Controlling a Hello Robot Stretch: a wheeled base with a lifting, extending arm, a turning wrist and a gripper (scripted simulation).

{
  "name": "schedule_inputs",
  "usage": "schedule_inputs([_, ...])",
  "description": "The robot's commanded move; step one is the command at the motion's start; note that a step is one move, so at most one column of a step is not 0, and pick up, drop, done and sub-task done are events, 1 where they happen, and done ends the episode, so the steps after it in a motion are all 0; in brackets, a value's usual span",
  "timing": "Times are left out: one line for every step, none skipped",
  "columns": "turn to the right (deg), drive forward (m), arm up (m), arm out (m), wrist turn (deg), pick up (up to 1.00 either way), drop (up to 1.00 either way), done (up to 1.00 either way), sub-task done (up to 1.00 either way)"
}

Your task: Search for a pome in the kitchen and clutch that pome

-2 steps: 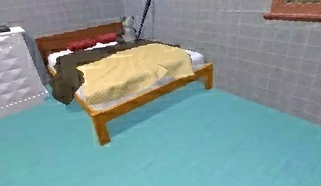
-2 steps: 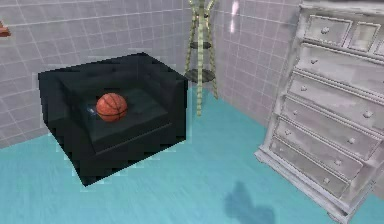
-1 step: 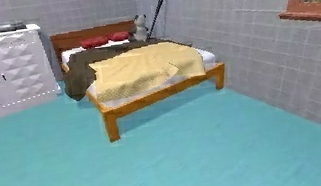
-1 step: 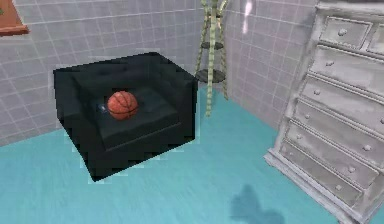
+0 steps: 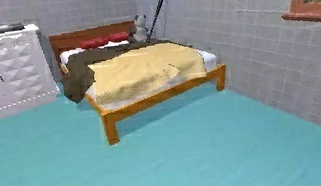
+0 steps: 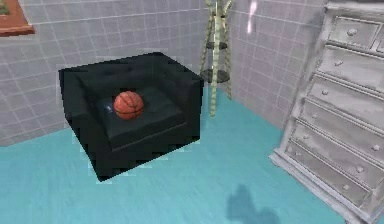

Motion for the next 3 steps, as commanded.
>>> schedule_inputs([-30.0, 0.0, 0.0, 0.0, 0.0, 0.0, 0.0, 0.0, 0.0])
schedule_inputs([0.0, 1.0, 0.0, 0.0, 0.0, 0.0, 0.0, 0.0, 0.0])
schedule_inputs([-3.0, 0.0, 0.0, 0.0, 0.0, 0.0, 0.0, 0.0, 0.0])
